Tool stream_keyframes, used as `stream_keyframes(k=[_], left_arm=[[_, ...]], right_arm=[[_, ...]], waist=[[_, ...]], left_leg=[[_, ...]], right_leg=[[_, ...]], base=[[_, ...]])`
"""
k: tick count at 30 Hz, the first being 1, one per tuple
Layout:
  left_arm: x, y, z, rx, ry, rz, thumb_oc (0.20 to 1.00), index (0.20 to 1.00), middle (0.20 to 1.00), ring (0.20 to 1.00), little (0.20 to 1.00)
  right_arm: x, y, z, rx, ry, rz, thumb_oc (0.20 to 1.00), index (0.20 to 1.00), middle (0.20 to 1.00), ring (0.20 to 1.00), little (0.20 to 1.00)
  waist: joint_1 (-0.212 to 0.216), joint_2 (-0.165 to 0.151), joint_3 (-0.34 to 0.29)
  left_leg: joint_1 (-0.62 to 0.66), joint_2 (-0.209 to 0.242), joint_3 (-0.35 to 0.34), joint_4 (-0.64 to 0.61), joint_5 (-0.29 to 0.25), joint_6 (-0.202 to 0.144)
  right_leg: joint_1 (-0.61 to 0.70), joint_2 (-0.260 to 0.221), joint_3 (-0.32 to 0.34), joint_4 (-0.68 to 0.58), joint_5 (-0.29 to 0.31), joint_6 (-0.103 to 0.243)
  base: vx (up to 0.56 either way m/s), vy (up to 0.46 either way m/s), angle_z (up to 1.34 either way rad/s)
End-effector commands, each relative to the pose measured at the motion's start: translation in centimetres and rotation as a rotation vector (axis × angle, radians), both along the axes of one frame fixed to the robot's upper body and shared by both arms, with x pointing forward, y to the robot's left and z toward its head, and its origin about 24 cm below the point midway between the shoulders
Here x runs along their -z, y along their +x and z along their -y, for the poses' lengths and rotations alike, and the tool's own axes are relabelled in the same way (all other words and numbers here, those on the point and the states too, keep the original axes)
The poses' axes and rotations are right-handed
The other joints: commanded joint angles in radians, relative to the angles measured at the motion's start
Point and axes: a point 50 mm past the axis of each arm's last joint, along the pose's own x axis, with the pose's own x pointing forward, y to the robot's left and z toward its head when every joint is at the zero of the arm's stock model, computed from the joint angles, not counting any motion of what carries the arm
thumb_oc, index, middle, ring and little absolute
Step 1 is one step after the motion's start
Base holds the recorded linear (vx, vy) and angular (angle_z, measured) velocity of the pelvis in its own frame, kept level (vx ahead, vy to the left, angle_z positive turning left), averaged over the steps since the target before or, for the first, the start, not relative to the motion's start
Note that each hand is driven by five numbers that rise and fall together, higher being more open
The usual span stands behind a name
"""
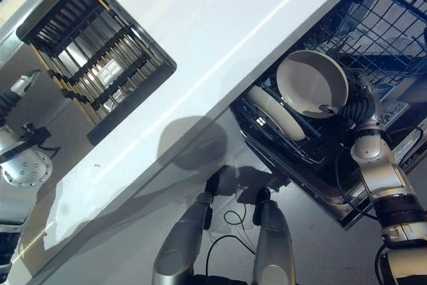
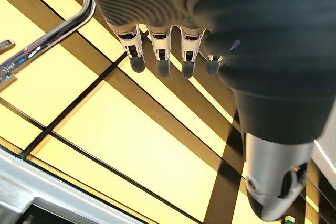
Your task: Pick up plates and place into dishwasher.
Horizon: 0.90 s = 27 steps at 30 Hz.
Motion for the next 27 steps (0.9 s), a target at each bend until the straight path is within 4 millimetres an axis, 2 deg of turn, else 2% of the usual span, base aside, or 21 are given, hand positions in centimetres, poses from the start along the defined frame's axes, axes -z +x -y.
stream_keyframes(k=[1,4,6,7,8,10,11,13,17,19,22,24,27], left_arm=[[-0.3,-0.8,-0.8,-0.034,-0.002,0.025,1.0,1.0,1.0,1.0,1.0],[0.3,-0.8,-0.6,-0.008,0.007,-0.01,1.0,1.0,1.0,1.0,1.0],[1.6,-1.1,-0.5,0.0,-0.004,-0.053,1.0,1.0,1.0,1.0,1.0],[2.1,-1.2,-0.4,0.004,-0.015,-0.068,1.0,1.0,1.0,1.0,1.0],[2.6,-1.4,-0.4,0.009,-0.028,-0.08,1.0,1.0,1.0,1.0,1.0],[3.0,-1.5,-0.4,0.02,-0.045,-0.09,1.0,1.0,1.0,1.0,1.0],[3.1,-1.5,-0.4,0.027,-0.048,-0.093,1.0,1.0,1.0,1.0,1.0],[3.3,-1.3,-0.3,0.034,-0.051,-0.114,1.0,1.0,1.0,1.0,1.0],[4.3,-1.3,0.5,0.055,-0.058,-0.118,1.0,1.0,1.0,1.0,1.0],[5.3,-1.5,0.8,0.055,-0.065,-0.142,1.0,1.0,1.0,1.0,1.0],[6.6,-2.1,0.7,0.046,-0.081,-0.193,1.0,1.0,1.0,1.0,1.0],[7.2,-2.3,0.8,0.051,-0.092,-0.219,1.0,1.0,1.0,1.0,1.0],[7.3,-2.1,1.1,0.062,-0.094,-0.232,1.0,1.0,1.0,1.0,1.0]], right_arm=[[-1.6,-0.5,-0.3,-0.009,0.02,0.13,1.0,1.0,1.0,1.0,1.0],[0.2,-1.8,0.6,0.049,0.091,0.116,1.0,1.0,1.0,1.0,1.0],[2.2,-2.9,1.5,0.084,0.134,0.062,1.0,1.0,1.0,1.0,1.0],[3.0,-3.3,1.7,0.1,0.151,0.04,1.0,1.0,1.0,1.0,1.0],[3.5,-3.6,1.9,0.113,0.166,0.027,1.0,1.0,1.0,1.0,1.0],[4.1,-4.0,2.5,0.141,0.208,0.023,1.0,1.0,1.0,1.0,1.0],[4.3,-4.1,2.7,0.153,0.231,0.032,1.0,1.0,1.0,1.0,1.0],[4.9,-4.3,2.8,0.167,0.303,0.046,1.0,1.0,1.0,1.0,1.0],[6.3,-5.0,2.8,0.186,0.415,0.05,1.0,1.0,1.0,1.0,1.0],[8.3,-5.5,2.4,0.206,0.468,0.031,1.0,1.0,1.0,1.0,1.0],[10.1,-6.2,1.4,0.215,0.509,0.008,1.0,1.0,1.0,1.0,1.0],[10.5,-6.2,1.1,0.228,0.512,0.018,1.0,1.0,1.0,1.0,1.0],[9.9,-5.7,1.0,0.238,0.509,0.062,1.0,1.0,1.0,1.0,1.0]], waist=[[-0.038,-0.017,-0.06],[-0.064,-0.037,-0.057],[-0.094,-0.05,-0.064],[-0.102,-0.048,-0.072],[-0.112,-0.045,-0.082],[-0.129,-0.033,-0.113],[-0.131,-0.03,-0.121],[-0.131,-0.028,-0.133],[-0.134,-0.015,-0.136],[-0.129,-0.008,-0.135],[-0.128,0.001,-0.13],[-0.126,0.009,-0.12],[-0.12,0.018,-0.104]], left_leg=[[0.013,0.052,0.021,0.161,-0.055,0.056],[-0.024,0.043,0.087,0.406,-0.111,0.061],[-0.058,0.049,0.134,0.615,-0.136,0.068],[-0.059,0.059,0.143,0.635,-0.14,0.073],[-0.039,0.075,0.158,0.62,-0.145,0.081],[0.063,0.107,0.215,0.449,-0.161,0.089],[0.095,0.11,0.23,0.385,-0.158,0.087],[0.121,0.086,0.207,0.298,-0.142,0.077],[0.134,0.044,0.192,0.298,-0.152,0.07],[0.125,0.021,0.198,0.339,-0.184,0.08],[0.106,0.005,0.21,0.428,-0.226,0.092],[0.093,-0.001,0.214,0.471,-0.249,0.099],[0.074,-0.009,0.216,0.5,-0.271,0.104]], right_leg=[[0.063,0.031,0.074,-0.263,0.15,0.053],[0.092,0.011,0.061,-0.233,0.138,0.032],[0.113,0.003,0.067,-0.207,0.14,0.009],[0.121,0.004,0.075,-0.203,0.141,0.005],[0.13,0.003,0.087,-0.201,0.141,0.004],[0.142,-0.003,0.105,-0.213,0.138,0.018],[0.149,-0.006,0.112,-0.224,0.139,0.025],[0.171,-0.015,0.138,-0.276,0.165,0.049],[0.192,-0.057,0.154,-0.318,0.199,0.076],[0.2,-0.079,0.157,-0.306,0.204,0.084],[0.206,-0.095,0.166,-0.281,0.206,0.091],[0.204,-0.104,0.176,-0.266,0.209,0.096],[0.194,-0.114,0.182,-0.253,0.211,0.103]], base=[[-0.1,-0.063,0.04],[-0.05,-0.057,0.14],[-0.01,0.085,0.27],[0.03,0.185,0.38],[0.02,0.247,0.34],[-0.02,0.312,0.14],[-0.07,0.317,0.05],[-0.09,0.278,0.16],[-0.06,0.232,0.22],[0.04,0.197,0.54],[0.09,0.152,0.22],[0.05,0.119,-0.07],[0.0,0.077,0.0]])
